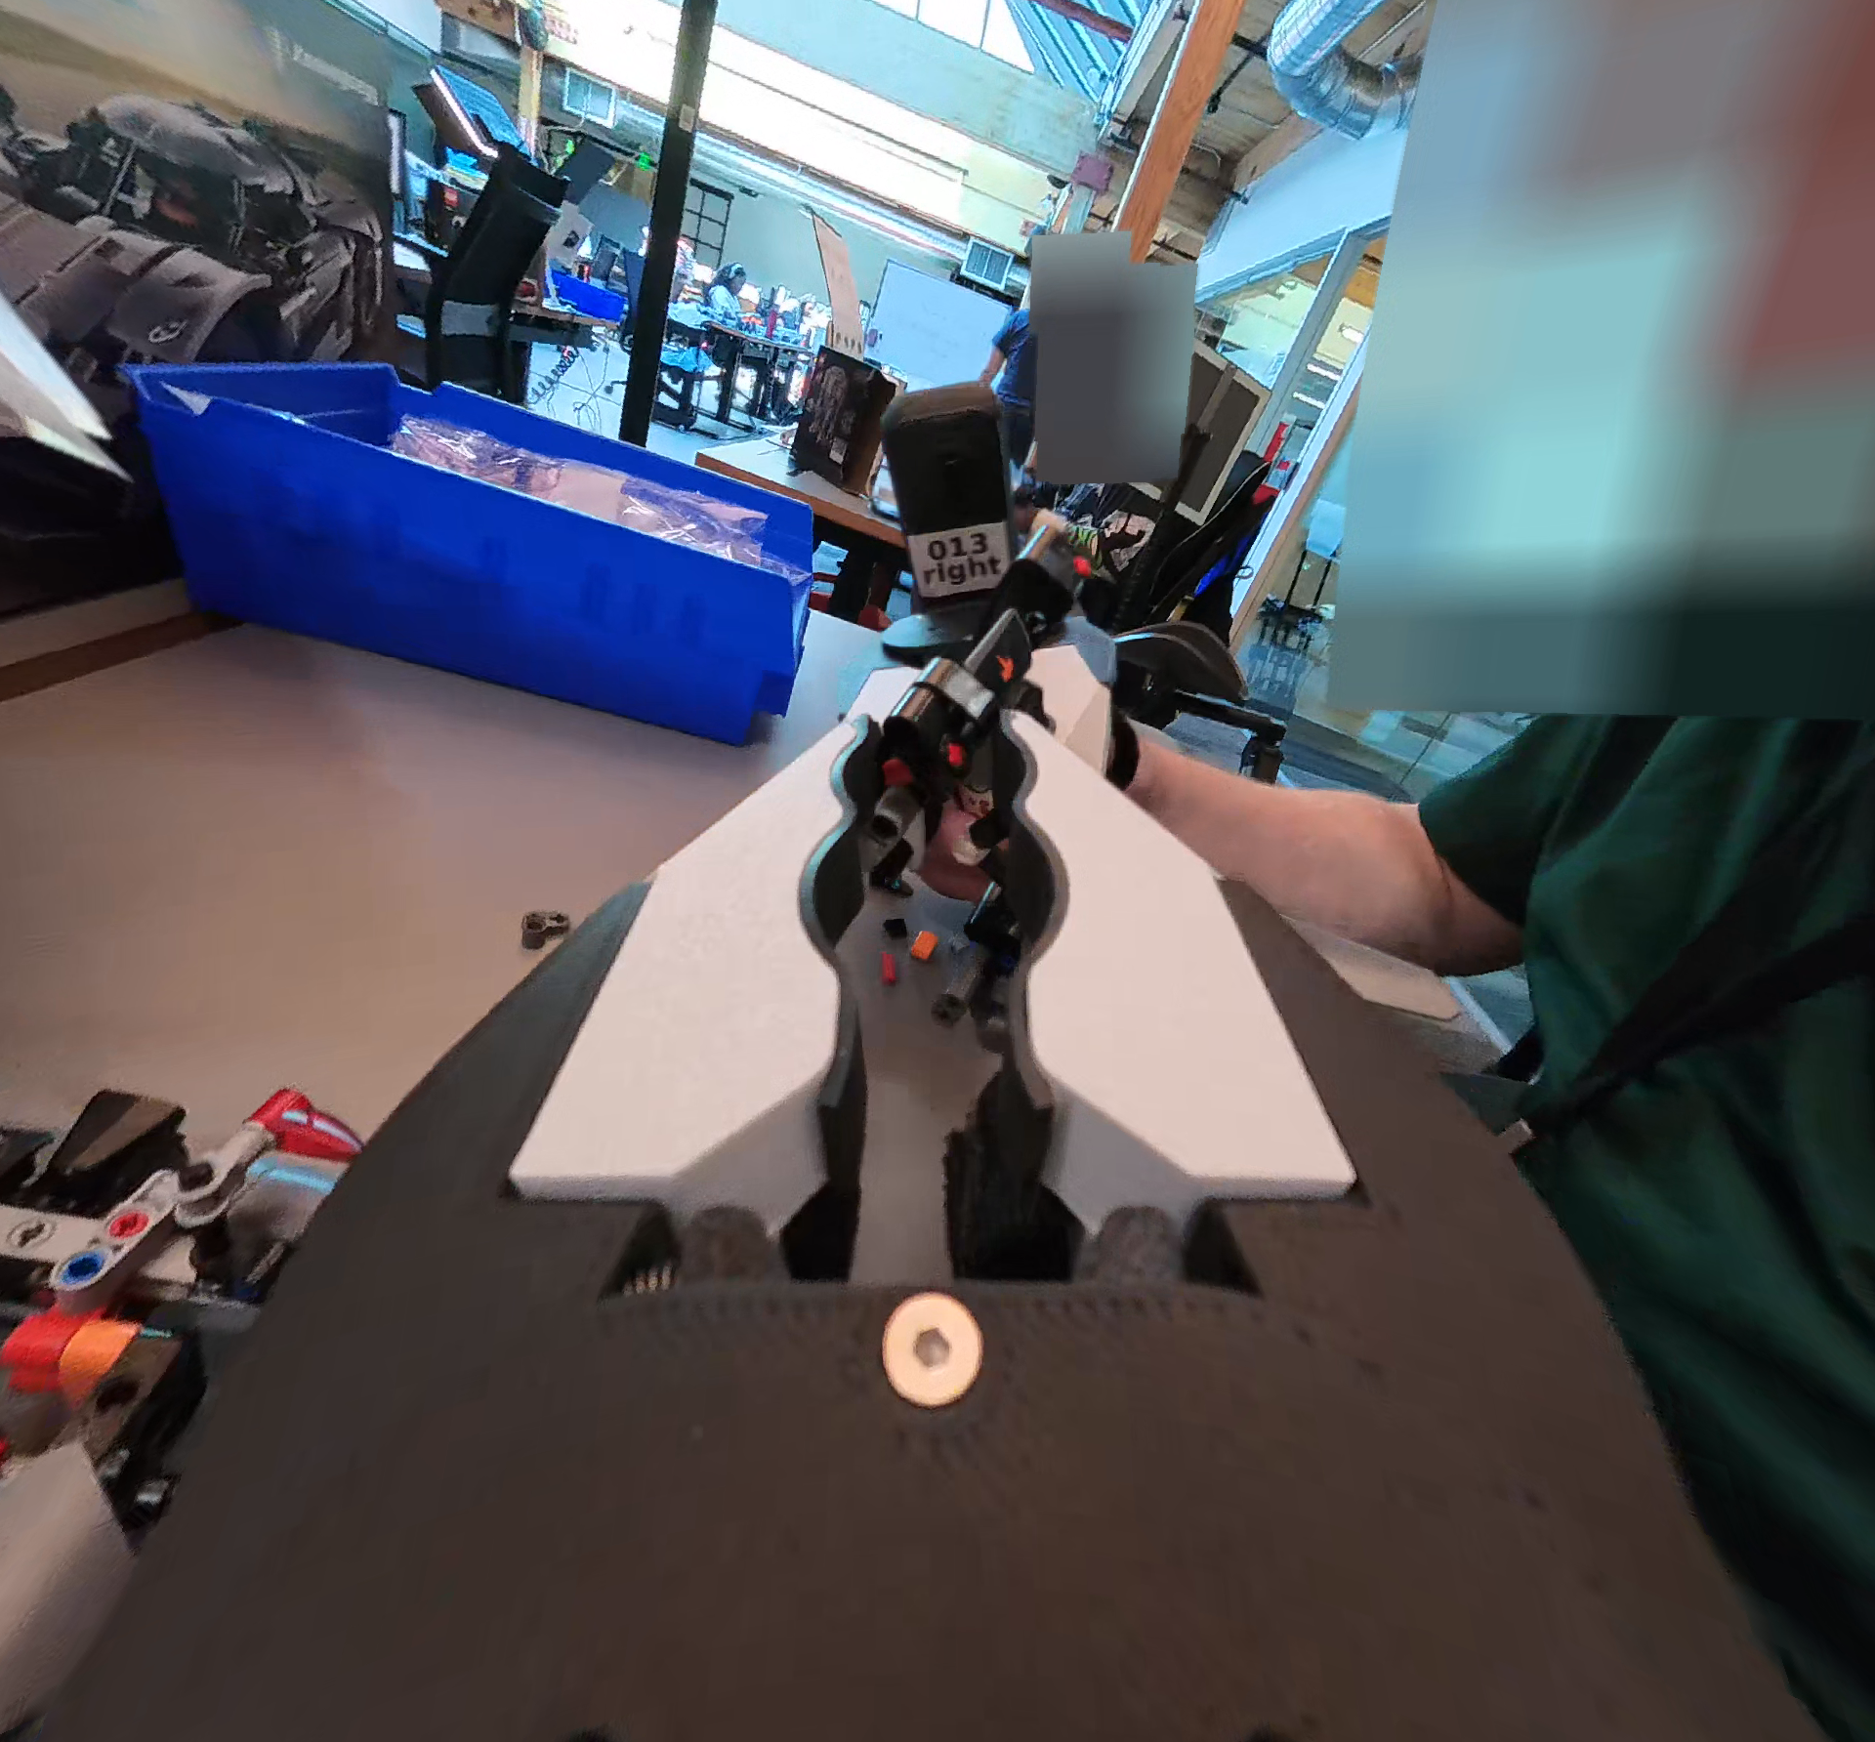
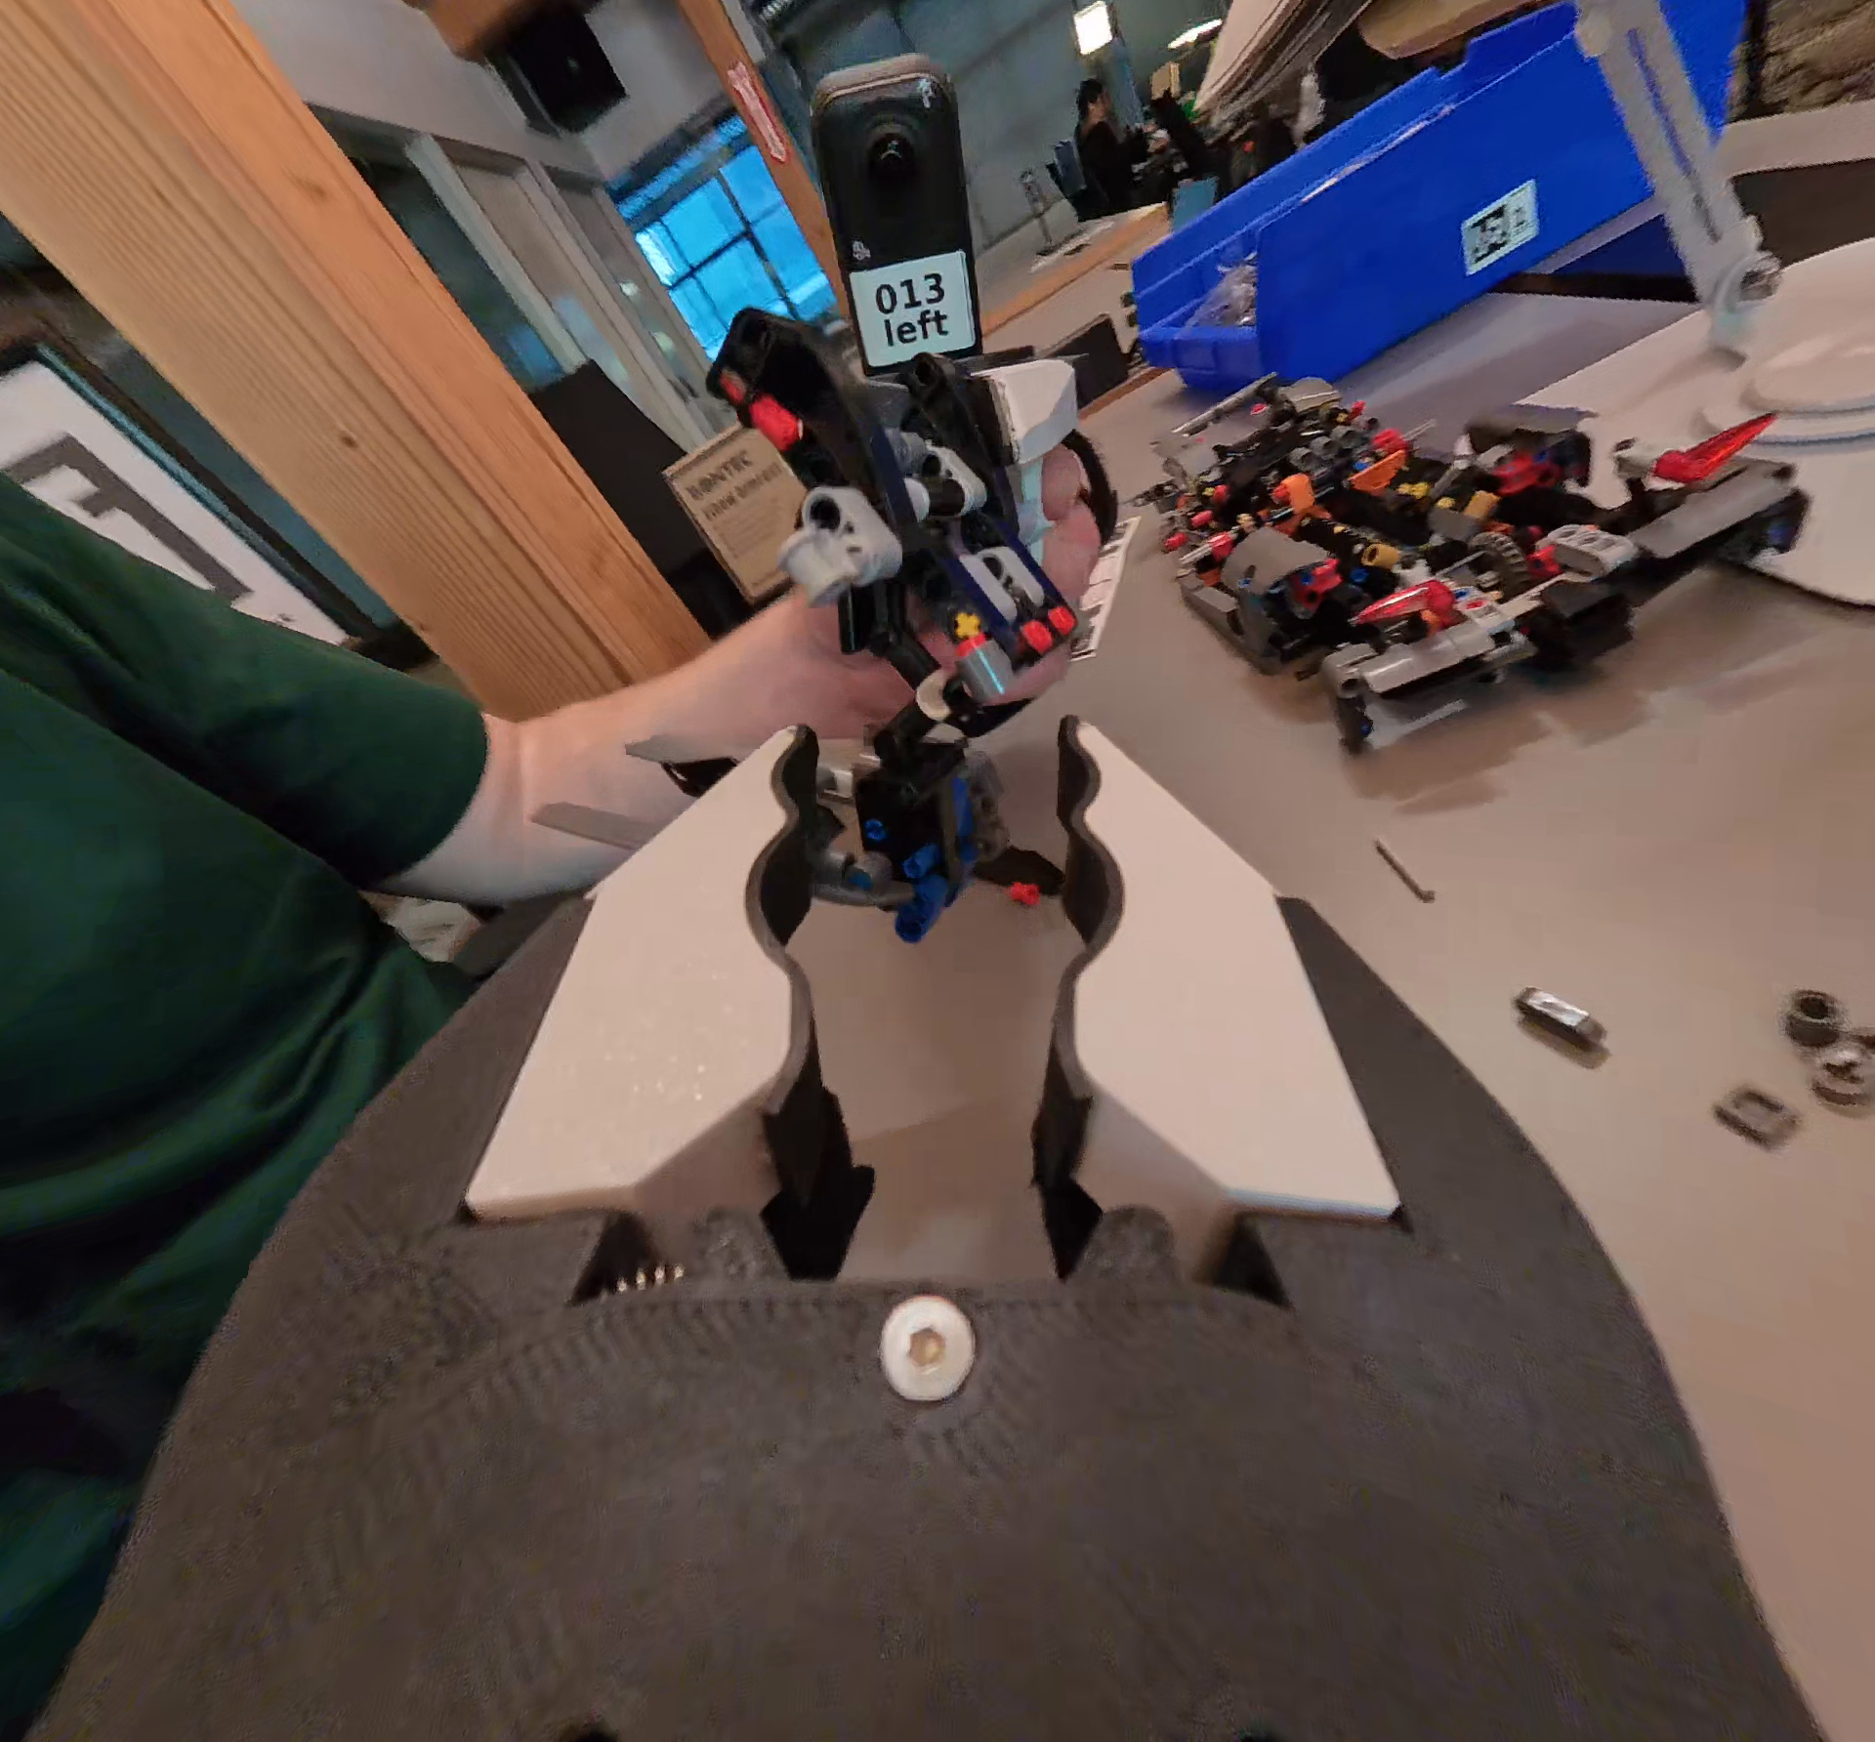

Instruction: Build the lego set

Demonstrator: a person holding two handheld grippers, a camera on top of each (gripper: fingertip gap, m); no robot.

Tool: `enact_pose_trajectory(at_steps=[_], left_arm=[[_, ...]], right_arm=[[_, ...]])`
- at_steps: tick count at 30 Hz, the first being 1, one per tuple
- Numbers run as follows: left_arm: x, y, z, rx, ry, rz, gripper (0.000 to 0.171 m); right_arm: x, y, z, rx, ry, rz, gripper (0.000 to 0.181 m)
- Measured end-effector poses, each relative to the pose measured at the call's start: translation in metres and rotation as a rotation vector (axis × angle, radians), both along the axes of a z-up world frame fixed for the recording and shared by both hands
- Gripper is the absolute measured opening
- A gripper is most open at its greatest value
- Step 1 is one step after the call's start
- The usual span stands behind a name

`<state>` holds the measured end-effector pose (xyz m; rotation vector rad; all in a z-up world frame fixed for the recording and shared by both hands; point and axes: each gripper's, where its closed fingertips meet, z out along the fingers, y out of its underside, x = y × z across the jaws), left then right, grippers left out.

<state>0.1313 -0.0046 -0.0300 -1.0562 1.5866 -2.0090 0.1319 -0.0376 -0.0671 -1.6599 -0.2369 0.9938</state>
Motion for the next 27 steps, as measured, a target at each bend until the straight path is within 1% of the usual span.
enact_pose_trajectory(at_steps=[3, 5, 10, 13, 17, 20, 23, 27], left_arm=[[0.003, -0.008, 0.002, 0.028, -0.019, 0.002, 0.02], [0.006, -0.01, 0.005, 0.038, -0.044, 0.027, 0.019], [0.009, -0.019, 0.008, 0.056, -0.078, 0.02, 0.018], [0.011, -0.022, 0.009, 0.091, -0.106, 0.042, 0.018], [0.012, -0.025, 0.012, 0.162, -0.146, 0.086, 0.018], [0.014, -0.026, 0.013, 0.203, -0.166, 0.114, 0.018], [0.015, -0.024, 0.011, 0.185, -0.155, 0.116, 0.018], [0.015, -0.017, 0.01, 0.164, -0.135, 0.118, 0.022]], right_arm=[[-0.004, -0.002, 0.005, 0.003, 0.077, 0.04, 0.043], [-0.007, -0.004, 0.006, -0.003, 0.12, 0.073, 0.037], [-0.013, -0.008, 0.011, 0.005, 0.211, 0.136, 0.025], [-0.012, -0.007, 0.01, 0.0, 0.252, 0.145, 0.015], [-0.011, -0.009, 0.013, -0.001, 0.322, 0.175, 0.011], [-0.009, -0.009, 0.014, 0.001, 0.327, 0.171, 0.011], [-0.007, -0.008, 0.013, 0.001, 0.315, 0.153, 0.011], [-0.002, -0.003, 0.009, 0.014, 0.21, 0.074, 0.009]])
